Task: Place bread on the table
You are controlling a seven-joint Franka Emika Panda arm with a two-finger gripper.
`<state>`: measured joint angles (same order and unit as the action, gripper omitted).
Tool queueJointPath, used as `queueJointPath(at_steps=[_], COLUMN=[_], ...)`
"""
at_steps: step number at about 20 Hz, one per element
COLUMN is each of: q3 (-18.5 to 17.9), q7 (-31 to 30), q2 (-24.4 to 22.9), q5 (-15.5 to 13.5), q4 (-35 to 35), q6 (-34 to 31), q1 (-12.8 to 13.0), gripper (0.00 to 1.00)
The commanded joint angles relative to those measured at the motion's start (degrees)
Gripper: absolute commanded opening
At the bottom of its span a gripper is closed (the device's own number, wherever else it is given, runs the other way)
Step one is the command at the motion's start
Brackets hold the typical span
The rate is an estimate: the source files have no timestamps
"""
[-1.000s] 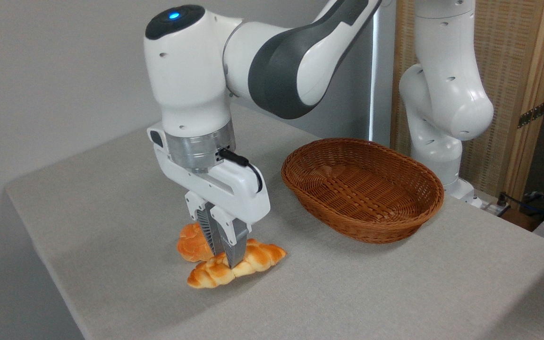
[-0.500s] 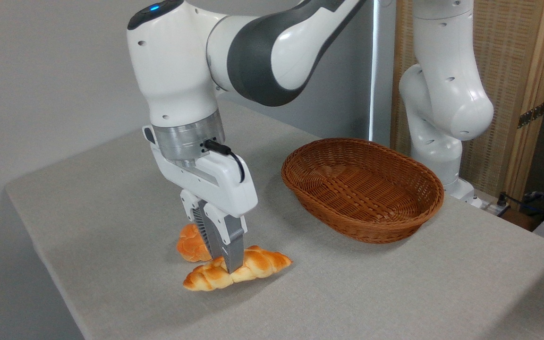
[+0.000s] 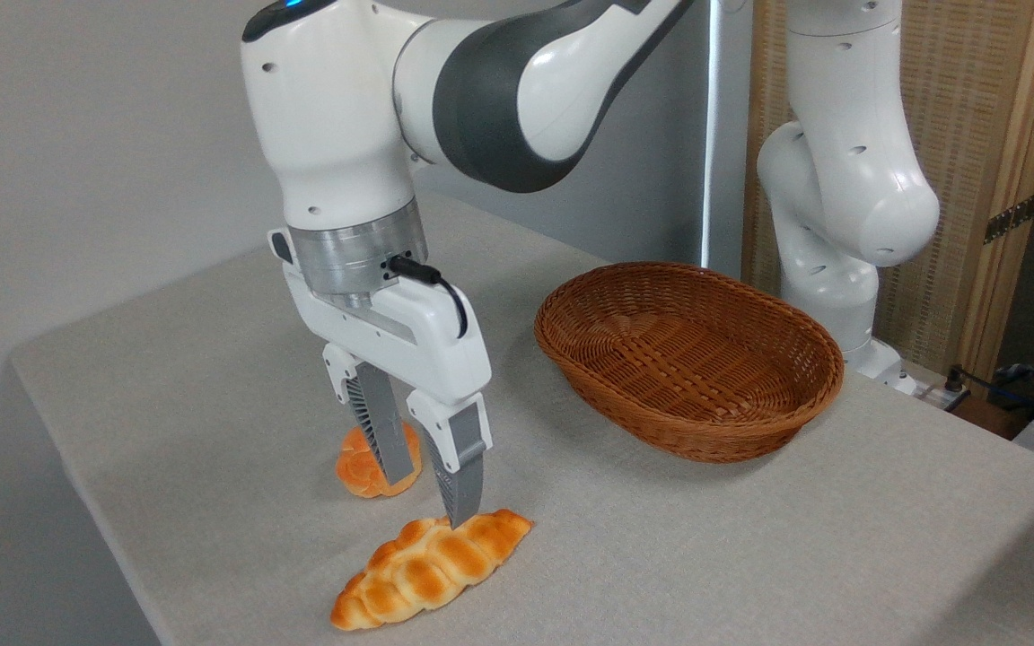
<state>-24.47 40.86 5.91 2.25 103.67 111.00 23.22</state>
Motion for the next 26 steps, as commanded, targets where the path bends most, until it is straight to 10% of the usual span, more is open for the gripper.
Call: queueJointPath(at_steps=[1, 7, 19, 26], q3=[2.0, 17.7, 22.8, 22.8], q7=[-1.7, -4.1, -4.6, -3.6], q2=[-2.2, -4.8, -5.1, -6.1], q5=[0.4, 0.2, -5.2, -4.8], q4=[-0.2, -2.2, -13.7, -14.4], q6=[-1.1, -2.8, -23.1, -23.9], q1=[-2.1, -15.0, -15.9, -15.7], gripper=[1.0, 1.0, 1.0, 1.0])
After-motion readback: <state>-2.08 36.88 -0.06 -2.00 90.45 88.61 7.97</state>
